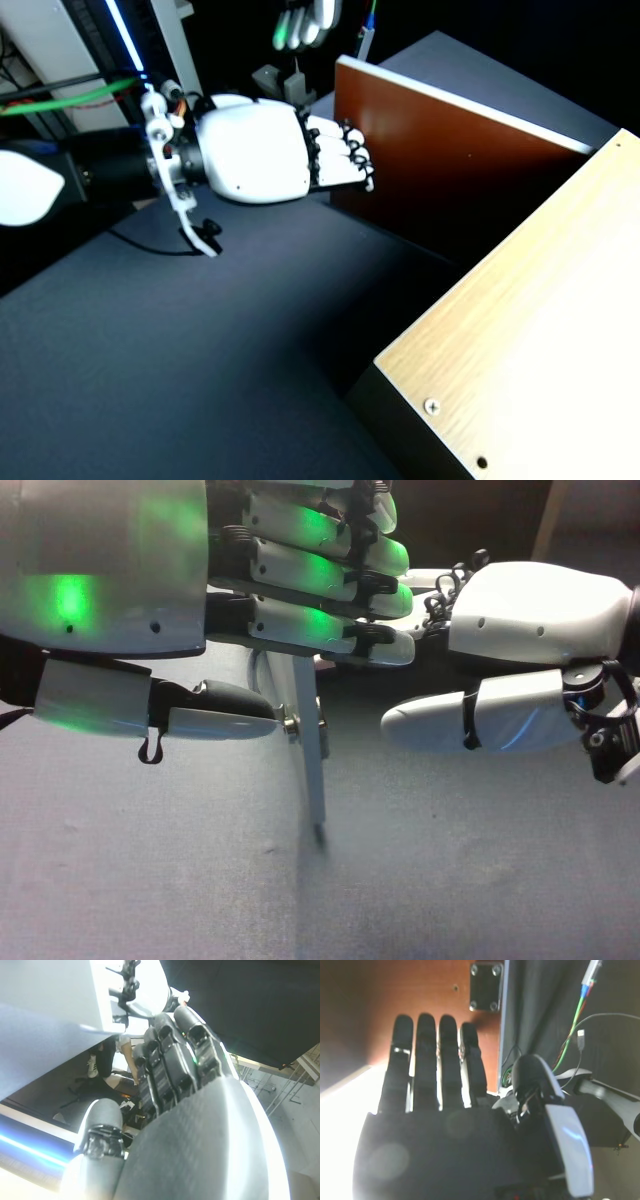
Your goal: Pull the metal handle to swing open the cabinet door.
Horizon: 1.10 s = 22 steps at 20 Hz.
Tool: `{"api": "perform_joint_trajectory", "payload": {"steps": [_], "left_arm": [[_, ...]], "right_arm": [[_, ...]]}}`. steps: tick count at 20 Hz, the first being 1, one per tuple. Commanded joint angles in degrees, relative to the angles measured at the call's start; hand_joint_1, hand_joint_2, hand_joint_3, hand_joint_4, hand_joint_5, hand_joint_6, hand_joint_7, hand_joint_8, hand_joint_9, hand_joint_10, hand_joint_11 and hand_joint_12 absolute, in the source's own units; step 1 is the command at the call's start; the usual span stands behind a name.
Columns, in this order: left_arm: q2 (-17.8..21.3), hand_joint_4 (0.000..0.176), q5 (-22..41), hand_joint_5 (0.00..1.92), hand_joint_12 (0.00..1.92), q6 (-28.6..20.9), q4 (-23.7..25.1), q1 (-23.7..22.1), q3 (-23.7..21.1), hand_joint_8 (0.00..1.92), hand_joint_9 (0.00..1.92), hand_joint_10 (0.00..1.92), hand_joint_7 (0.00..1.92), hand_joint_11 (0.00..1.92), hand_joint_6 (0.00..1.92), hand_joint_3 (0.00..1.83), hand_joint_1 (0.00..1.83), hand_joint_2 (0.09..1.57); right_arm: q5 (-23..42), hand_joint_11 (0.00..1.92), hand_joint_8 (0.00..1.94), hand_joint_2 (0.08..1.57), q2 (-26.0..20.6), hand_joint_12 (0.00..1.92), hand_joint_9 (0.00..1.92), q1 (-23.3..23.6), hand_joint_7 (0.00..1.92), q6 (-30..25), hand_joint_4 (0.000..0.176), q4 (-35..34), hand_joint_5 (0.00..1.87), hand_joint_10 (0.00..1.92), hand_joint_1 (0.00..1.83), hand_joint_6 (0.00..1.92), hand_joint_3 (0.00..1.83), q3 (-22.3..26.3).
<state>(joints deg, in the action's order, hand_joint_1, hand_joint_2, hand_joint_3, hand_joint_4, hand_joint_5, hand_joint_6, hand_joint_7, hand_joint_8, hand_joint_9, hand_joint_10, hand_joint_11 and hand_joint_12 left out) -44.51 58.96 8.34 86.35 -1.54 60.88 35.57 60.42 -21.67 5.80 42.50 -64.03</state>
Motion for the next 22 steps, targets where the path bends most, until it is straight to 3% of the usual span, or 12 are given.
{"api": "perform_joint_trajectory", "payload": {"steps": [1,22], "left_arm": [[0.4,0.0,1.4,0.43,0.89,0.5,-5.5,-0.5,0.1,0.0,0.44,0.0,0.46,0.07,0.0,0.07,0.0,1.57],[0.4,0.0,1.4,0.44,0.85,0.5,-5.5,-0.5,0.1,0.0,0.45,0.01,0.47,0.1,0.0,0.03,0.0,1.57]], "right_arm": [[6.7,0.0,0.0,1.57,0.3,0.86,0.33,0.6,0.36,-0.4,0.0,-2.5,0.37,0.0,0.0,0.0,0.0,-0.1],[7.2,0.0,0.0,1.57,8.6,0.9,0.34,0.6,0.38,2.3,0.0,-5.7,0.39,0.0,0.0,0.0,0.01,-4.7]]}}
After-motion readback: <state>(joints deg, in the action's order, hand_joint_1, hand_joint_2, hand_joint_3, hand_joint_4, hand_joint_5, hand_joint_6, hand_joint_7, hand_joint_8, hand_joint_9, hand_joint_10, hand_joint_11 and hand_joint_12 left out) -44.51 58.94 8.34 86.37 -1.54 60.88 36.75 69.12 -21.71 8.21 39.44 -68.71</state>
